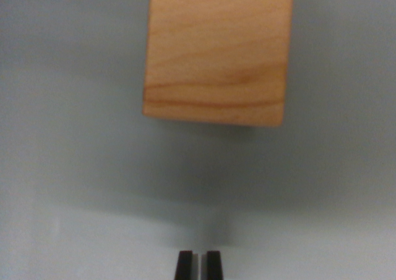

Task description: Push wooden cube

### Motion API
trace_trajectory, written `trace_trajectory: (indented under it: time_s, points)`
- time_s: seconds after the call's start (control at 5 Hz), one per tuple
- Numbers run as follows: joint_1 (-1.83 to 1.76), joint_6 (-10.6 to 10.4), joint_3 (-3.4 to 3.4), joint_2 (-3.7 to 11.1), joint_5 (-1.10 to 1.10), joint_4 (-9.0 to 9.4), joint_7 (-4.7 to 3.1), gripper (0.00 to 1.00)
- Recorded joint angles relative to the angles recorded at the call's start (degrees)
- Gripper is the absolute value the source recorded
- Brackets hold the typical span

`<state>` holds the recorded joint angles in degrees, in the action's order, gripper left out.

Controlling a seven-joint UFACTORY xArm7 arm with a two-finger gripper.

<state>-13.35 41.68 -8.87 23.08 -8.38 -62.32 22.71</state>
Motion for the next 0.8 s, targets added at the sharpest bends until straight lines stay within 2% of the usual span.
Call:
trace_trajectory:
  time_s: [0.2,0.4,0.6,0.8]
  points:
    - [0.01,0.30,0.06,0.45,0.01,-0.76,-0.13,1.00]
    - [0.01,0.30,0.06,0.45,0.01,-0.76,-0.13,1.00]
    - [0.02,0.77,0.14,1.15,0.03,-1.94,-0.32,1.00]
    - [0.02,0.77,0.14,1.15,0.03,-1.94,-0.32,1.00]
